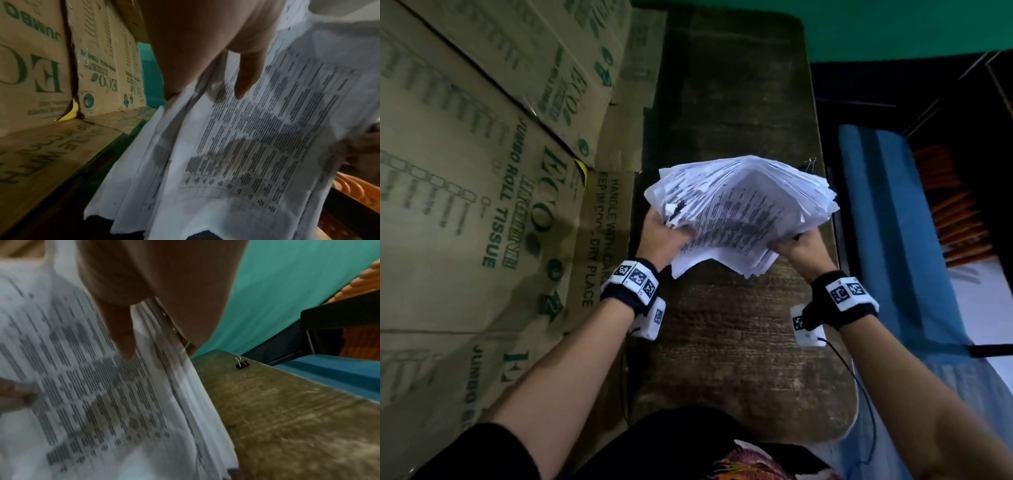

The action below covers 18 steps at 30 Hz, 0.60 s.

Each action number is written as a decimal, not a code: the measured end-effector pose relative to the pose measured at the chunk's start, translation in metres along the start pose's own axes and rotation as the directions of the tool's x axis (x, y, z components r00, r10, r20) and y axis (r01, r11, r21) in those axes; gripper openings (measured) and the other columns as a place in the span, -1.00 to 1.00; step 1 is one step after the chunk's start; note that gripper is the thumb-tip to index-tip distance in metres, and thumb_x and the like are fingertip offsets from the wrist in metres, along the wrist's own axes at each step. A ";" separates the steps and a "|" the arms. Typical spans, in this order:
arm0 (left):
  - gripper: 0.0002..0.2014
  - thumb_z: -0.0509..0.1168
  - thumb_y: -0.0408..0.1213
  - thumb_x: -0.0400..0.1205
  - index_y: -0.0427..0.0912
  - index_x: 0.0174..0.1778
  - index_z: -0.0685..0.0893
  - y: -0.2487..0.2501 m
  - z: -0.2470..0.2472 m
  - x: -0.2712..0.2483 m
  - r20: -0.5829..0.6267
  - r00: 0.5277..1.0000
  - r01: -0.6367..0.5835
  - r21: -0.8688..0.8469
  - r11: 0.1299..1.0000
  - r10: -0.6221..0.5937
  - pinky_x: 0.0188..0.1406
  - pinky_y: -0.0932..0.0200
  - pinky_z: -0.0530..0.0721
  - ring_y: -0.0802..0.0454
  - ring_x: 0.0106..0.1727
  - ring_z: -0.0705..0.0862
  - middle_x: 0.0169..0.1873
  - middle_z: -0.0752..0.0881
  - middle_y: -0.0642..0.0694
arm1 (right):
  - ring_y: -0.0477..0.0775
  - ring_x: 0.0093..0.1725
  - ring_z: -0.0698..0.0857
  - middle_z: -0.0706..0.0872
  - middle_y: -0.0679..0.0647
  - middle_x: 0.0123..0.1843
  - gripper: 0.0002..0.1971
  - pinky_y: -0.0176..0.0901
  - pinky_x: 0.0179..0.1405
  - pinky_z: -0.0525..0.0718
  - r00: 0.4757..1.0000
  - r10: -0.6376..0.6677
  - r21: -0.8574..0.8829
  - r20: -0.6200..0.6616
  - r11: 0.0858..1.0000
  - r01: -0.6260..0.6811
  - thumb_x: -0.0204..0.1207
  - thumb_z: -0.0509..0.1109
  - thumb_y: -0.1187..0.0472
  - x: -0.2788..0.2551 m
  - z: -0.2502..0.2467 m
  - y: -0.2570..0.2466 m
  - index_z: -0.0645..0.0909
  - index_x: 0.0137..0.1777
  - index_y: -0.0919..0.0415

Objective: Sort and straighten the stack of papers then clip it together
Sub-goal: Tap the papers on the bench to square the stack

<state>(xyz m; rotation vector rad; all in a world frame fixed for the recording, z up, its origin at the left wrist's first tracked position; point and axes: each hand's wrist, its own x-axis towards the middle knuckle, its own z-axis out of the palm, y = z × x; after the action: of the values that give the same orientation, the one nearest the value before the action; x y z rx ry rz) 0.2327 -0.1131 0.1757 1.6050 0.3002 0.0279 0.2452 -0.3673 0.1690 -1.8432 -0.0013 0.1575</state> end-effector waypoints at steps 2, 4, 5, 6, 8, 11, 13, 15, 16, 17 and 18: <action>-0.50 0.37 -0.66 0.40 0.16 -0.14 0.67 -0.007 0.000 0.002 0.028 0.999 0.015 0.014 1.000 -0.016 0.03 0.06 0.72 0.11 0.01 0.76 -0.10 0.78 0.04 | -0.29 0.00 0.75 0.74 0.15 0.09 -0.58 0.03 0.14 0.75 0.999 0.043 -0.004 -0.015 0.999 -0.044 0.40 0.46 0.63 0.004 0.007 0.012 0.60 0.21 0.31; -0.46 0.35 -0.66 0.46 0.24 -0.14 0.63 -0.007 0.000 0.006 0.009 0.999 0.039 -0.011 0.999 -0.039 0.06 0.04 0.69 0.05 0.01 0.73 -0.12 0.75 0.06 | -0.27 -0.02 0.75 0.75 0.06 0.04 -0.65 0.02 0.10 0.75 0.994 0.053 0.022 -0.097 0.998 -0.051 0.44 0.46 0.59 0.011 0.011 0.014 0.63 0.15 0.27; -0.48 0.37 -0.64 0.48 0.23 -0.08 0.64 -0.006 -0.001 0.009 0.008 0.999 0.040 -0.015 0.999 -0.039 0.05 0.06 0.68 0.05 0.01 0.72 -0.10 0.74 0.09 | -0.29 -0.06 0.75 0.76 0.04 0.01 -0.68 -0.06 0.04 0.76 0.991 0.048 0.038 -0.123 0.998 -0.043 0.44 0.46 0.58 0.015 0.011 0.014 0.64 0.10 0.24; -0.54 0.40 -0.60 0.48 0.14 0.02 0.67 -0.003 -0.003 0.010 0.027 0.999 0.036 0.005 0.999 -0.036 0.05 0.12 0.68 0.07 0.03 0.73 -0.05 0.74 0.10 | -0.31 -0.09 0.76 0.77 0.04 -0.02 -0.69 -0.16 -0.02 0.75 0.989 0.039 0.052 -0.142 0.998 -0.032 0.43 0.46 0.58 0.017 0.010 0.011 0.65 0.07 0.24; -0.54 0.52 -0.49 0.44 -0.10 0.23 0.64 0.000 -0.010 0.014 0.074 0.997 0.030 0.075 0.997 -0.036 0.08 0.27 0.67 0.14 0.11 0.73 0.06 0.75 0.06 | -0.28 -0.11 0.78 0.81 -0.02 -0.06 -0.68 -0.29 -0.10 0.76 0.989 0.037 0.105 -0.143 0.994 -0.022 0.40 0.50 0.58 0.020 0.004 0.008 0.63 0.11 0.32; -0.38 0.61 -0.36 0.34 -0.18 0.33 0.58 -0.017 -0.029 0.009 0.225 0.961 0.171 -0.029 0.985 -0.160 0.17 0.21 0.66 0.07 0.19 0.73 0.18 0.75 -0.07 | -0.03 -0.08 0.83 0.86 -0.04 -0.09 -0.55 -0.14 -0.06 0.80 0.986 0.149 0.207 -0.080 0.970 -0.129 0.31 0.56 0.54 0.021 -0.010 0.022 0.60 0.21 0.39; -0.35 0.54 -0.31 0.39 -0.14 0.43 0.53 -0.035 -0.035 -0.005 0.365 0.893 0.301 -0.046 0.953 -0.264 0.23 0.15 0.66 0.01 0.25 0.71 0.29 0.70 -0.15 | -0.01 -0.11 0.84 0.87 -0.03 -0.13 -0.51 -0.13 -0.09 0.80 0.969 0.245 0.209 -0.034 0.950 -0.233 0.29 0.57 0.51 0.019 -0.015 0.037 0.59 0.24 0.45; -0.46 0.39 -0.43 0.54 -0.13 0.46 0.48 -0.053 -0.035 -0.018 0.416 0.831 0.426 -0.048 0.903 -0.370 0.11 0.24 0.72 0.06 0.14 0.73 0.30 0.67 -0.15 | -0.11 -0.22 0.83 0.86 -0.07 -0.23 -0.57 -0.19 -0.20 0.82 0.944 0.330 0.160 -0.016 0.933 -0.324 0.34 0.53 0.55 0.016 -0.014 0.052 0.59 0.23 0.47; -0.49 0.32 -0.49 0.57 -0.15 0.46 0.47 -0.062 -0.034 -0.024 0.417 0.809 0.486 -0.079 0.870 -0.414 0.06 0.22 0.74 0.04 0.09 0.74 0.29 0.66 -0.19 | -0.14 -0.28 0.82 0.85 -0.06 -0.26 -0.60 -0.15 -0.19 0.83 0.926 0.377 0.135 -0.015 0.918 -0.372 0.36 0.51 0.56 0.015 -0.012 0.061 0.59 0.21 0.45; -0.49 0.29 -0.53 0.58 -0.17 0.47 0.47 -0.072 -0.032 -0.029 0.421 0.785 0.548 -0.129 0.827 -0.454 0.07 0.12 0.76 -0.03 0.06 0.76 0.27 0.67 -0.24 | -0.14 -0.30 0.82 0.85 -0.03 -0.23 -0.62 -0.08 -0.12 0.84 0.908 0.419 0.114 -0.013 0.903 -0.415 0.38 0.51 0.56 0.013 -0.011 0.068 0.60 0.19 0.43; -0.48 0.26 -0.55 0.58 -0.18 0.47 0.48 -0.081 -0.031 -0.032 0.429 0.762 0.598 -0.179 0.781 -0.485 0.09 0.02 0.75 -0.10 0.04 0.77 0.25 0.68 -0.27 | -0.11 -0.28 0.82 0.84 0.06 -0.16 -0.65 -0.02 -0.06 0.83 0.891 0.455 0.092 -0.003 0.887 -0.453 0.38 0.52 0.55 0.013 -0.009 0.076 0.61 0.16 0.40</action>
<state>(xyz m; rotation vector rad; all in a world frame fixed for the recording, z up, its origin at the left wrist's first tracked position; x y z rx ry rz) 0.1810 -0.0874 0.1034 1.1275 0.4472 -0.6479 0.2527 -0.3957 0.0970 -1.7292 0.4528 0.4560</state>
